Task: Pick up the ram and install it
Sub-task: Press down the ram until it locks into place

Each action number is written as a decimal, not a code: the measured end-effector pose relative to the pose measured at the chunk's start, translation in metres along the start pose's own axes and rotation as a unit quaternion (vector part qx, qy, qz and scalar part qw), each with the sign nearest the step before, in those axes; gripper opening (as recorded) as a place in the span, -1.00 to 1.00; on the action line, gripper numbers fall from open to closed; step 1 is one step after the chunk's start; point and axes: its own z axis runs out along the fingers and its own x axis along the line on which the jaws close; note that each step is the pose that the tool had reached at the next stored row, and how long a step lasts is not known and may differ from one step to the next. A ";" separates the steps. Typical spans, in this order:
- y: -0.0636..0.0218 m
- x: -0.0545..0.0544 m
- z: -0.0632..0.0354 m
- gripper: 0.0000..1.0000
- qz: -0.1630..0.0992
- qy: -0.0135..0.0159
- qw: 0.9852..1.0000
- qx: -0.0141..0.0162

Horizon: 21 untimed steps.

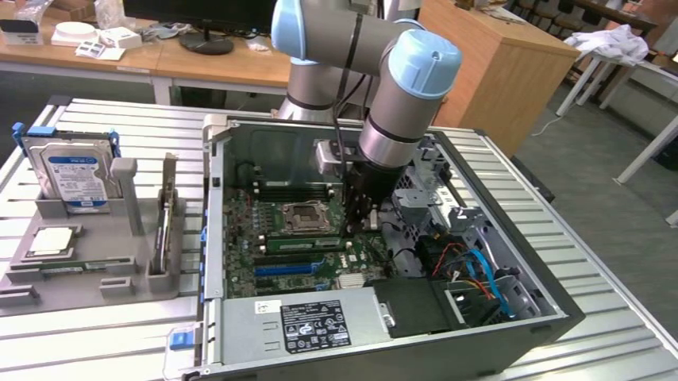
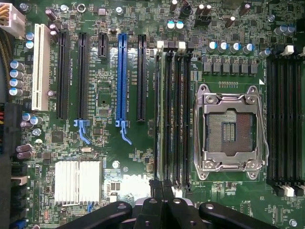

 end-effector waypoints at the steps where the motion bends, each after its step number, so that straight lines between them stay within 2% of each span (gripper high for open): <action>1: 0.0000 0.000 0.0000 -0.79 0.000 0.000 1.000 0.000; 7: -0.0001 -0.004 0.0007 -0.79 0.000 0.000 1.000 0.000; 21: -0.0003 -0.004 0.0056 -0.79 0.000 0.000 1.000 0.000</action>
